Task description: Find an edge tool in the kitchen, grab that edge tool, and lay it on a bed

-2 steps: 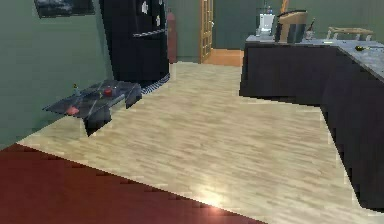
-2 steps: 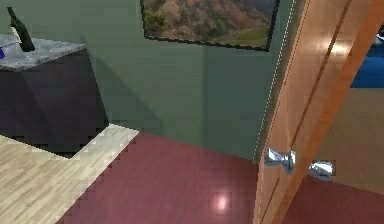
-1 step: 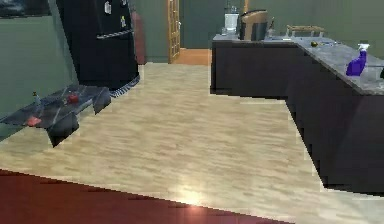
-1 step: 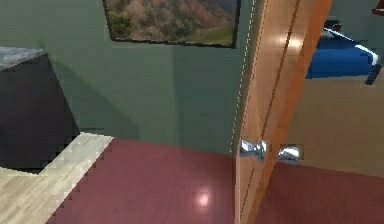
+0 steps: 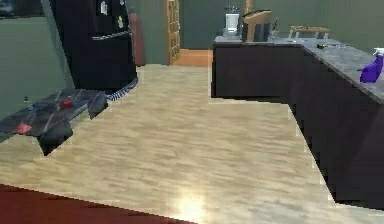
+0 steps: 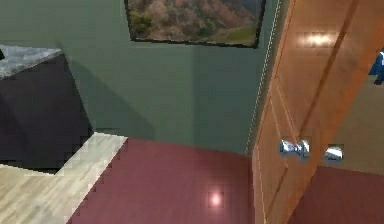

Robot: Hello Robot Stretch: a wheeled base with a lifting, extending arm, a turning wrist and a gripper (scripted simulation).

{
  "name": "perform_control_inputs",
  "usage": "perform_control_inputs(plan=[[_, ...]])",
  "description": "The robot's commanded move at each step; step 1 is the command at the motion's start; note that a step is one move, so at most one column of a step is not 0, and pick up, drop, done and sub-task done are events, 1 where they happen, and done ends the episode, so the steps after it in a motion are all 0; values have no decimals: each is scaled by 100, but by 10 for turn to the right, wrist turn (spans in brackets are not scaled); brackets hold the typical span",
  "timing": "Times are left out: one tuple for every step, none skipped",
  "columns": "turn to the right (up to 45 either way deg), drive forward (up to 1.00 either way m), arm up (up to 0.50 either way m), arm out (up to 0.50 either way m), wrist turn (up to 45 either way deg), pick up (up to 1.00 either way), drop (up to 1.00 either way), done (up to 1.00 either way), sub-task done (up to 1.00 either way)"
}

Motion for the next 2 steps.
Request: perform_control_inputs(plan=[[180, 0, 0, 0, 0, 0, 0, 0, 0], [0, 100, 0, 0, 0, 0, 0, 0, 0]])
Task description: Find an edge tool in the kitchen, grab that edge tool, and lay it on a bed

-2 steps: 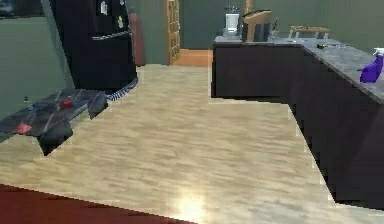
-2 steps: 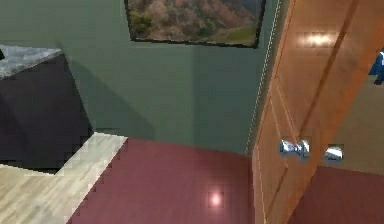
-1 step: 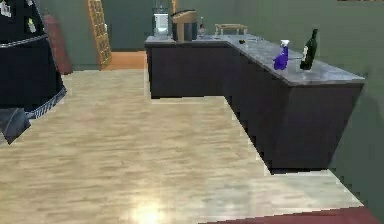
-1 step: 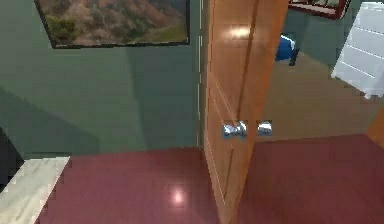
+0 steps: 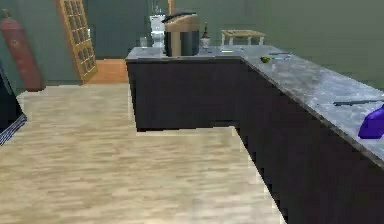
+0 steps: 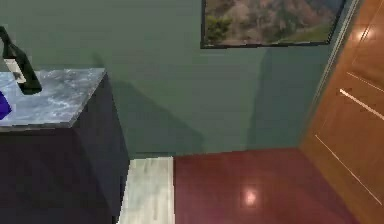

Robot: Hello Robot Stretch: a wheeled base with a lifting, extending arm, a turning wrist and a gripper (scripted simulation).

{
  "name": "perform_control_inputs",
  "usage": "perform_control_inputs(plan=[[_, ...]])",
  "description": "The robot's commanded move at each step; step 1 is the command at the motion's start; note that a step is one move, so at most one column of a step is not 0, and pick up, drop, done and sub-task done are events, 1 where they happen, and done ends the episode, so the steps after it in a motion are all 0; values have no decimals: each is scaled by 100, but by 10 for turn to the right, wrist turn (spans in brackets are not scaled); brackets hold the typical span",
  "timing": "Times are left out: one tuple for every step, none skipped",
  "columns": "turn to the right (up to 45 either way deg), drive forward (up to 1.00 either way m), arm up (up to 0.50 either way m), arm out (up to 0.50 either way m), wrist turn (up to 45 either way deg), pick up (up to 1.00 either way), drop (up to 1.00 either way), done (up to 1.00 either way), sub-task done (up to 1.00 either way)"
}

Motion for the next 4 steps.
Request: perform_control_inputs(plan=[[0, 100, 0, 0, 0, 0, 0, 0, 0], [30, 0, 0, 0, 0, 0, 0, 0, 0], [0, 70, 0, 0, 0, 0, 0, 0, 0], [-450, 0, 0, 0, 0, 0, 0, 0, 0]])
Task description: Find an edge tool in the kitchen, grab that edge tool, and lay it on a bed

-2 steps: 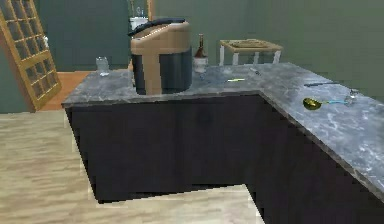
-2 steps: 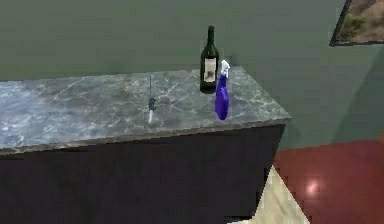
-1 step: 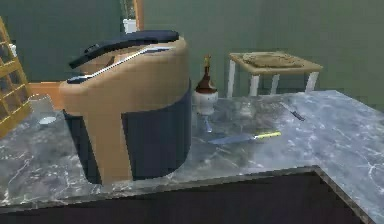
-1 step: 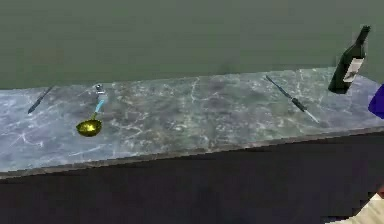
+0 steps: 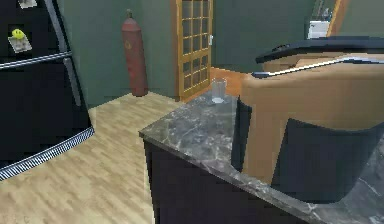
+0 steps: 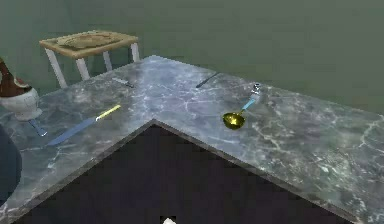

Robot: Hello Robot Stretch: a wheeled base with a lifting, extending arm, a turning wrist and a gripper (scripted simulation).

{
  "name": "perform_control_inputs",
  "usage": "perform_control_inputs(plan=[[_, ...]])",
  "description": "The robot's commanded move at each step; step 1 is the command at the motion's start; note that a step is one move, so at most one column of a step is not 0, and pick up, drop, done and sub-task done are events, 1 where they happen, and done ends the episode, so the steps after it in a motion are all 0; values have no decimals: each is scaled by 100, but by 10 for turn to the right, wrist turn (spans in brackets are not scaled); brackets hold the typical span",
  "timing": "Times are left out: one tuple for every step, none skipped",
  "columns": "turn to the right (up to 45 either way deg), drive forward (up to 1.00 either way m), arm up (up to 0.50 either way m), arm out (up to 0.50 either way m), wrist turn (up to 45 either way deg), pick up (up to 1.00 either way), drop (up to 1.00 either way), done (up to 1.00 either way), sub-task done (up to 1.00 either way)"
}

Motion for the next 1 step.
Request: perform_control_inputs(plan=[[-210, 0, 0, 0, 0, 0, 0, 0, 0]])
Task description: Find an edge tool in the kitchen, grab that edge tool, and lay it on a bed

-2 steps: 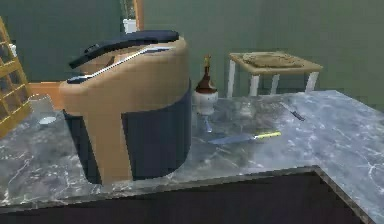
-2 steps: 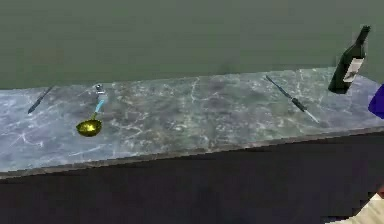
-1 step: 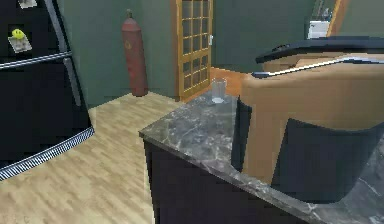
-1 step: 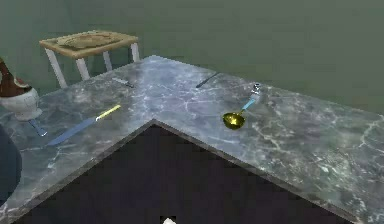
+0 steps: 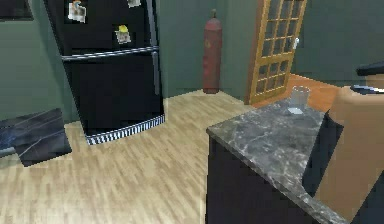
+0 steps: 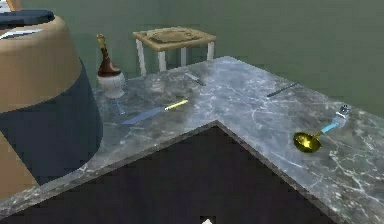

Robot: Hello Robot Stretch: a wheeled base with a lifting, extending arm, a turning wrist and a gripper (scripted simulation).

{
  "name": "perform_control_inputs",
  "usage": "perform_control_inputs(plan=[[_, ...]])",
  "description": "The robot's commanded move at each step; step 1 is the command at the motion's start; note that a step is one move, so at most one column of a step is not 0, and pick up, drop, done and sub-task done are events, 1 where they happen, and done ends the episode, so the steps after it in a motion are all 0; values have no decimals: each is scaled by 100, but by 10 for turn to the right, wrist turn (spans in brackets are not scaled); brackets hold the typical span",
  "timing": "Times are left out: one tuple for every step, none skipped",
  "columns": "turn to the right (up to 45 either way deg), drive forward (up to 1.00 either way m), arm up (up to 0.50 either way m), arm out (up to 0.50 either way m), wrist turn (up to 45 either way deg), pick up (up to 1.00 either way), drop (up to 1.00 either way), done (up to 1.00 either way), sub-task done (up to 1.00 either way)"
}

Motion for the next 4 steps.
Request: perform_control_inputs(plan=[[0, 0, 50, 0, 0, 0, 0, 0, 0], [0, 0, 38, 0, 0, 0, 0, 0, 0], [0, 0, 0, 50, 0, 0, 0, 0, 0], [0, 0, 0, 0, 450, 0, 0, 0, 0]])
